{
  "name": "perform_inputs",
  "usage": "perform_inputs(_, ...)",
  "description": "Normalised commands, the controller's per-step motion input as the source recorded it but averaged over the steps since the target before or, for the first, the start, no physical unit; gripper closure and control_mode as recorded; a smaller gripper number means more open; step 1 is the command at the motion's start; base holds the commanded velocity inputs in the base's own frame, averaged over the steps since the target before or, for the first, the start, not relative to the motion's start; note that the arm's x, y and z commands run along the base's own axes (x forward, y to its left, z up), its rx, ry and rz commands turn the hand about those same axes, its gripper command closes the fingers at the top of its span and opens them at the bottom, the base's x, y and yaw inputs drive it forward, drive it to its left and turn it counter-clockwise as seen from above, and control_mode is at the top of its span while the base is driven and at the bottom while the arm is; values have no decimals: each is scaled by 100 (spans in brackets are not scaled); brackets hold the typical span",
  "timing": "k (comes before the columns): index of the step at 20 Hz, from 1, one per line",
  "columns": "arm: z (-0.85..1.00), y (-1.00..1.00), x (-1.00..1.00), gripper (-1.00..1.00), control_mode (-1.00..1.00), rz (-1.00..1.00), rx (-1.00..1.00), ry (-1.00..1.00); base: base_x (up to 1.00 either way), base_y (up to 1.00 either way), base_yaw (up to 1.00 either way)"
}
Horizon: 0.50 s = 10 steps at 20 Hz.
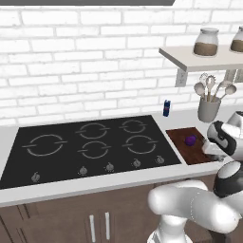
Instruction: Place the appropriate cutting tool for cutting the eggplant skin on the cutting board.
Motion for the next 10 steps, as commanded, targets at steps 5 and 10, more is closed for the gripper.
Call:
perform_inputs(5, -22, 0, 47, 100, -100, -35, 0, 11, 0, 0, 0)
perform_inputs(10, -32, -4, 33, 100, -100, -36, 0, 13, 0, 0, 0)
